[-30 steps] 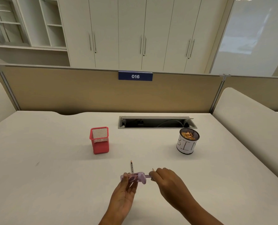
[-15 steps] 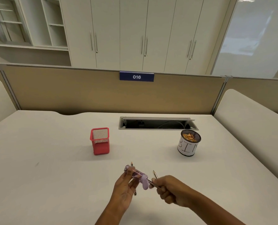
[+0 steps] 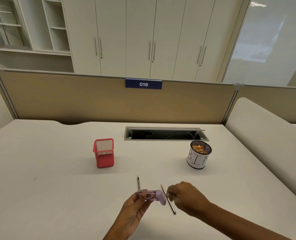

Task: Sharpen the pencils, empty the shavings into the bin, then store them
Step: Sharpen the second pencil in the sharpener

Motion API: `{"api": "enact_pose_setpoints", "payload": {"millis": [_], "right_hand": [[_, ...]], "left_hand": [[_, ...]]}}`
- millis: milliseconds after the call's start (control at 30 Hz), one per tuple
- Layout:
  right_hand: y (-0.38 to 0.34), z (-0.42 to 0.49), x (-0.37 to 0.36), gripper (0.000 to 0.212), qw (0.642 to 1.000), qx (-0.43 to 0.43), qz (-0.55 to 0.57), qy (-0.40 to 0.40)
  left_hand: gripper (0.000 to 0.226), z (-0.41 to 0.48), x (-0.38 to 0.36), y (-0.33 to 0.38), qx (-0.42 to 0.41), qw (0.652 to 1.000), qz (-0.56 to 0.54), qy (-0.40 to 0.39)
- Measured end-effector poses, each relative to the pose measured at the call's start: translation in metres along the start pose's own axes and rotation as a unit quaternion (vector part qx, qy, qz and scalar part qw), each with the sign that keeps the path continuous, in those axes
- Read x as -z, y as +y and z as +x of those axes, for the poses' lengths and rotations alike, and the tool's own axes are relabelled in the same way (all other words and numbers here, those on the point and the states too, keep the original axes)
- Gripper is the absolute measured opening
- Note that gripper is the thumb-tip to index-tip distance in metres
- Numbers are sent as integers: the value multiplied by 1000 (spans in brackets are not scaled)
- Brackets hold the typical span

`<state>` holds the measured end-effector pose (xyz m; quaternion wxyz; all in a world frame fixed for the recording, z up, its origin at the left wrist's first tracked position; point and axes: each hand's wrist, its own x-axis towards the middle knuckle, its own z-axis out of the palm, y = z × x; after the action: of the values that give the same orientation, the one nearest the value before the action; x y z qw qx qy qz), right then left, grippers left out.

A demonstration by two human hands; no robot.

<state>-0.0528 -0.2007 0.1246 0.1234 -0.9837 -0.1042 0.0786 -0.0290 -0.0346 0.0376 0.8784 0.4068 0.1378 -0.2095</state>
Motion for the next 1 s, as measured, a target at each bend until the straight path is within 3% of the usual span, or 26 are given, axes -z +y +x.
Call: {"api": "enact_pose_setpoints", "payload": {"millis": [33, 100, 133, 167, 200, 233, 333, 367, 433, 533, 600, 633, 667, 700, 733, 800, 833, 867, 900, 1000], "right_hand": [[3, 3, 1, 28, 978, -84, 172, -81], [9, 5, 3, 36, 860, -214, 411, -215], [11, 5, 1, 36, 815, -244, 469, -240], [12, 5, -1, 34, 801, -252, 486, -243], [11, 6, -2, 30, 817, -243, 472, -225], [9, 6, -3, 22, 858, -214, 426, -190], [3, 5, -10, 14, 988, -31, 149, -4], [5, 5, -15, 18, 996, 52, -10, 76], [5, -1, -16, 24, 947, 168, -212, 173], [8, -6, -16, 27, 930, 179, -281, 158], [0, -11, -12, 16, 958, 127, -236, 102], [-4, -11, -12, 10, 984, 75, -149, 62], [-7, -11, -12, 17, 1000, -6, -5, 10], [-6, -10, -12, 25, 981, -92, 167, -33], [-4, -10, -12, 31, 921, -184, 331, -93], [0, -10, -9, 37, 760, -285, 547, -206], [1, -10, -8, 38, 725, -293, 581, -224], [1, -10, -7, 38, 724, -290, 584, -225], [-1, -11, -6, 36, 746, -276, 566, -216], [-5, -10, -4, 19, 880, -194, 422, -105]], "left_hand": [[15, 1, 1, -2, 3, 1000, 2, 3], [14, 2, 4, -6, 11, 1000, 5, 6], [14, 2, 5, -7, 11, 1000, 4, 3], [14, 3, 6, -7, 8, 1000, 1, 0], [15, 3, 6, -6, 5, 1000, -2, -2], [16, 4, 6, -5, 2, 1000, -6, -2], [24, 4, 5, -2, 2, 999, -43, 2], [28, 2, 4, -1, 5, 998, -58, 2], [38, 0, 4, 0, 7, 997, -74, 0], [36, -3, 0, -2, 5, 998, -69, -11], [23, -3, -2, -3, 8, 998, -64, -3], [18, -2, -1, -3, 9, 998, -60, 3], [15, -2, -1, -3, 10, 998, -56, 3], [13, -1, -1, -2, 13, 999, -52, -1], [10, -2, -1, -2, 17, 999, -47, -8], [11, -4, -2, -1, 25, 999, -43, -19], [11, -4, -2, 0, 27, 999, -40, -22], [9, -4, -2, 0, 25, 999, -40, -21], [10, -3, -2, 1, 22, 999, -38, -16], [13, -2, -3, 2, 7, 999, -37, 2]]}}
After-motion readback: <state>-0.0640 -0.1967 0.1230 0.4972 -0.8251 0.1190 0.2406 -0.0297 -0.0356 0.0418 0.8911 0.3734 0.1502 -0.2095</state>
